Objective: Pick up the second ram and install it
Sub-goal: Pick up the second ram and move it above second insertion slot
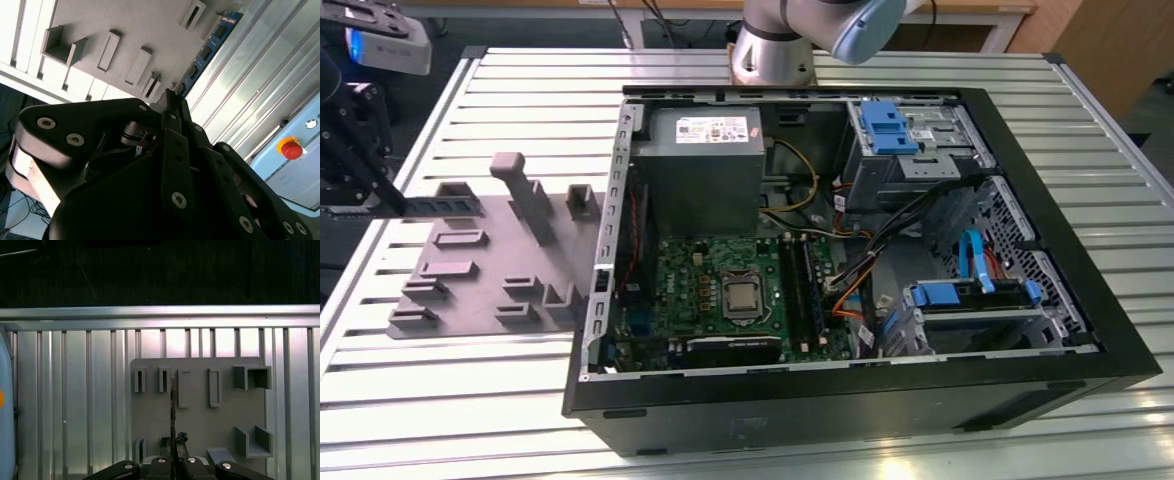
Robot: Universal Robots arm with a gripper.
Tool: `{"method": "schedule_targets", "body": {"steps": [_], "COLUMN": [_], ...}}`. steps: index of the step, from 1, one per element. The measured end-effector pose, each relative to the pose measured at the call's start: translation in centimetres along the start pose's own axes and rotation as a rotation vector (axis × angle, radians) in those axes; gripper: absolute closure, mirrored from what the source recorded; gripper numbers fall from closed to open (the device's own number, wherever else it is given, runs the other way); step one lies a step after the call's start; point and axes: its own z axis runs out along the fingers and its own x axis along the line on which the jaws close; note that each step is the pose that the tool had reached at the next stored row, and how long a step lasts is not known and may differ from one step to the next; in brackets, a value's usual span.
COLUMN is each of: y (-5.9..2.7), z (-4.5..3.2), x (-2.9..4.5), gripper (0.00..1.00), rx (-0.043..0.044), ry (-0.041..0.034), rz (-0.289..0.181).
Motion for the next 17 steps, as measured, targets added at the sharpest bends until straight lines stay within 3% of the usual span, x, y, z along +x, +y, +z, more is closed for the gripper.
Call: {"method": "schedule_targets", "body": {"steps": [17], "y": [0.01], "z": [-2.51], "x": [-0.03], "gripper": [0.86], "rx": [0.0033], "ry": [-0.0001], "rz": [0.000]}}
